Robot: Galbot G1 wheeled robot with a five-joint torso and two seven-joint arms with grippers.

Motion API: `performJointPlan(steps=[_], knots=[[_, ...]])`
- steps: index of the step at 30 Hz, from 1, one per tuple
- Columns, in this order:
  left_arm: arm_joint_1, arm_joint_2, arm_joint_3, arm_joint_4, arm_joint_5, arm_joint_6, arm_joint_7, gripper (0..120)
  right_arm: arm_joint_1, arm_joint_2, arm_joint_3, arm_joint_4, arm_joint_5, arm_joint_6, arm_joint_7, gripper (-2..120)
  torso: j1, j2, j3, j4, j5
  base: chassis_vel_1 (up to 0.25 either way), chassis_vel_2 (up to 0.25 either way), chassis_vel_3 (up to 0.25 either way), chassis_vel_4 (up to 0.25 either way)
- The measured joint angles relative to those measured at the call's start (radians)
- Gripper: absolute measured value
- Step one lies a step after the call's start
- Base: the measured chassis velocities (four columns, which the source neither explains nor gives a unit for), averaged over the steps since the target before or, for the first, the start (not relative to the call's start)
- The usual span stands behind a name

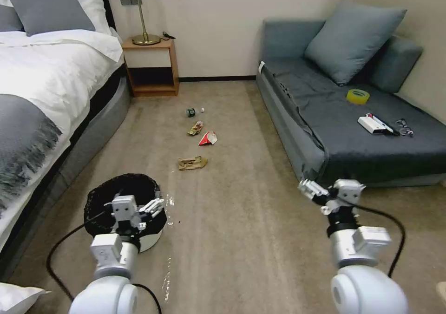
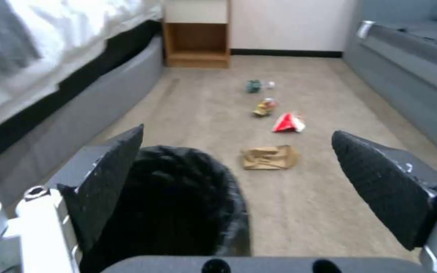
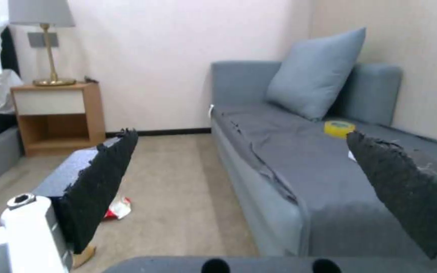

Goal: Pick up the trash bin, then pick up the garbage on the floor and place it into the trash bin.

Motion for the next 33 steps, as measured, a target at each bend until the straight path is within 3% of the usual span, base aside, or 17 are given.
performJointPlan(steps=[5,7,8,9,11,14,15,19,27,33], knots=[[-0.026,0.002,-0.064,0.015,-0.057,0.052,-0.042,100,-0.001,-0.013,0.014,0.0,0.012,0.01,0.007,100,0.0,0.0,0.0,0.0,-0.0003,0.0,0.0,0.0,0.0],[-0.054,0.015,-0.118,0.031,-0.113,0.111,-0.078,100,-0.001,-0.017,0.016,-0.002,0.015,0.014,0.008,100,0.0,0.0,0.0,-0.0001,0.0001,0.0,0.0,0.0,0.0],[-0.056,0.016,-0.123,0.032,-0.12,0.117,-0.082,100,-0.001,-0.017,0.016,-0.002,0.015,0.014,0.008,100,0.0,0.0,0.0,0.0,0.0001,0.0,0.0,0.0,0.0],[-0.084,0.034,-0.173,0.057,-0.182,0.163,-0.111,100,-0.001,-0.021,0.016,-0.004,0.016,0.016,0.008,100,0.0,0.0,0.0,0.0,-0.0002,0.0,0.0,0.0,0.0],[-0.093,0.04,-0.19,0.07,-0.201,0.175,-0.122,100,-0.001,-0.022,0.016,-0.005,0.016,0.016,0.008,100,0.0,0.0,0.0,0.0,0.0,0.0,0.0,0.0,0.0],[-0.136,0.074,-0.262,0.152,-0.308,0.23,-0.18,100,-0.002,-0.028,0.014,-0.009,0.017,0.021,0.008,100,0.0,0.0,0.0,0.0001,-0.0003,0.0,0.0,0.0,0.0],[-0.136,0.074,-0.262,0.152,-0.308,0.23,-0.18,100,-0.002,-0.028,0.014,-0.009,0.017,0.021,0.008,100,0.0,0.0,0.0,0.0001,-0.0003,0.0,0.0,0.0,0.0],[-0.176,0.094,-0.284,0.236,-0.463,0.301,-0.287,100,0.001,-0.032,0.004,-0.013,0.017,0.022,0.005,100,0.0,0.0,0.0,0.0,-0.0001,0.0,0.0,0.0,0.0],[-0.24,0.098,-0.282,0.337,-0.523,0.325,-0.346,100,-0.003,-0.046,0.008,-0.015,0.017,0.033,0.004,100,0.0,0.0,0.0,0.0,-0.0001,0.0,0.0,0.0,0.0],[-0.282,0.103,-0.284,0.374,-0.562,0.34,-0.377,100,-0.007,-0.052,0.014,-0.017,0.018,0.045,0.004,100,0.0,0.0,0.0,0.0,0.0,0.0,0.0,0.0,0.0]])
